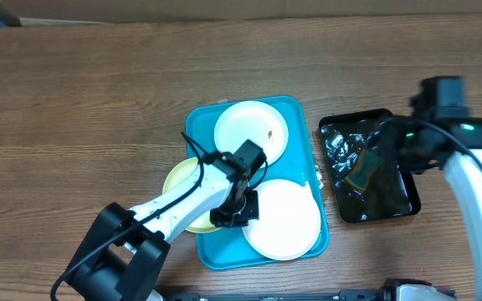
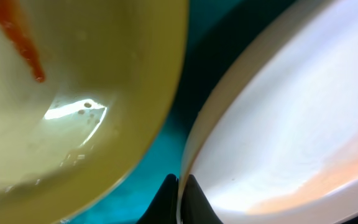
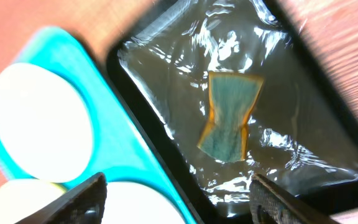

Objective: Clean dirty plates on tray and stack at the side
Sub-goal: 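Lift the pink-white plate with the left gripper and place it left of tray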

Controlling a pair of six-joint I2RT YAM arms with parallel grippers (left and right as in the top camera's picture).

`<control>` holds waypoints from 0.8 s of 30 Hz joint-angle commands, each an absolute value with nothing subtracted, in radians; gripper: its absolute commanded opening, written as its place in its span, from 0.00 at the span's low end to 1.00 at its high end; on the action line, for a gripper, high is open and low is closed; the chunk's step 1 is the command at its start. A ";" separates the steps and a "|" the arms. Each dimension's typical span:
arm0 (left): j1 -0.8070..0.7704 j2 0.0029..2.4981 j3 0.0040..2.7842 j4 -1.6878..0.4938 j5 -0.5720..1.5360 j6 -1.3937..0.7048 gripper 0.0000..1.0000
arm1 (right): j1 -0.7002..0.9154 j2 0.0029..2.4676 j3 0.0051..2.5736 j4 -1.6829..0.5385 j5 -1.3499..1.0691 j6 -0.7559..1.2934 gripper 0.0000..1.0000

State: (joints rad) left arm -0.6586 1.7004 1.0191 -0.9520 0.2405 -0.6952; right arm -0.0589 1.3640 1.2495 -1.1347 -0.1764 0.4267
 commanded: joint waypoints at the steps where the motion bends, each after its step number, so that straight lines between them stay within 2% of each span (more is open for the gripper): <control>1: -0.656 1.706 1.188 -1.052 0.172 -0.651 0.04 | -0.135 1.295 1.327 -1.169 -0.216 0.407 0.79; 6: -0.665 1.706 1.477 -1.220 0.026 -0.618 0.04 | -0.271 1.254 1.342 -1.190 -0.278 0.407 0.82; 10: -0.685 1.706 1.668 -1.196 -0.075 -0.604 0.04 | -0.345 1.256 1.342 -1.207 -0.302 0.406 0.83; 18: -0.845 1.734 1.734 -0.866 -0.476 -0.573 0.04 | -0.358 1.256 1.342 -1.229 -0.301 0.407 0.83; 24: -0.972 1.864 1.734 -0.629 -0.717 -0.265 0.04 | -0.358 1.256 1.342 -1.259 -0.301 0.407 0.83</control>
